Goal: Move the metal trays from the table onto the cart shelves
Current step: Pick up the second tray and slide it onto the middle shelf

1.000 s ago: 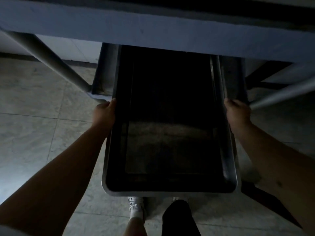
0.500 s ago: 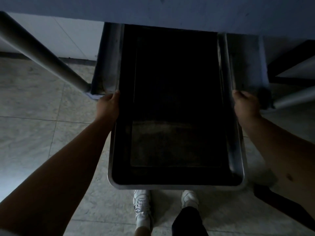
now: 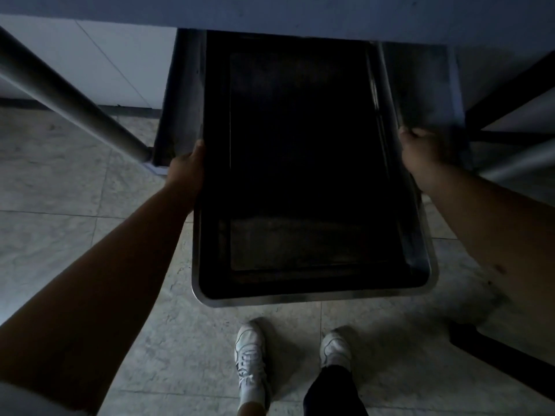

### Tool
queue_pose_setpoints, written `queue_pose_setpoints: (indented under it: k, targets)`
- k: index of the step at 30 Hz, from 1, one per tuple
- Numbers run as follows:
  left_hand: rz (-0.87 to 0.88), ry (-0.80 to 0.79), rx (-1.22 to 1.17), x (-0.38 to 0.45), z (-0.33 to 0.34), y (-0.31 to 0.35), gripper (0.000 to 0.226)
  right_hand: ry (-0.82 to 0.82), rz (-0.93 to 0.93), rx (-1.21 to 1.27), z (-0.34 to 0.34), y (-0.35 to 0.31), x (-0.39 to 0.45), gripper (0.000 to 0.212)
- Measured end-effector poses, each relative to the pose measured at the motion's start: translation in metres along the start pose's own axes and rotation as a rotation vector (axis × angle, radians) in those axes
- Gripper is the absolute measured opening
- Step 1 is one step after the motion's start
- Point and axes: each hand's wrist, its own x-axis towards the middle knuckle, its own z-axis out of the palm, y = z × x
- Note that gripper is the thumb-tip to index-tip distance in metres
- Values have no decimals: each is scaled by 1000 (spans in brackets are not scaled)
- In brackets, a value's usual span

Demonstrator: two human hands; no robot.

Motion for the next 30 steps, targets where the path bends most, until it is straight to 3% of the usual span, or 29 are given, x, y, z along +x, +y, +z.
queue_pose_setpoints:
  k: [4, 8, 11, 14, 16, 20, 25, 30]
  targets:
    - [53, -58, -19, -32, -10, -31, 44, -91, 40, -111, -17, 10, -56, 32]
    - [61, 24, 71, -81, -10, -83, 46, 203, -18, -147, -35, 41, -191, 55]
    - [41, 55, -28, -104, -9, -100, 37, 262, 245, 103, -22, 60, -292, 56]
    - [15, 69, -82, -107, -7, -99, 41, 59, 580, 540, 8, 58, -341, 36]
    - [10, 70, -110, -106, -5, -98, 40, -17, 575, 702, 20, 49, -341, 20]
    - [4, 38, -204, -112, 11, -103, 29, 0, 546, 861, 20, 38, -306, 24]
    - [-12, 20, -340, -128, 32, -119, 30, -21, 449, 854, -2, 58, -280, 31]
    - [-58, -80, -402, -153, 59, -130, 32, 25, 491, 822, -21, 75, -247, 33]
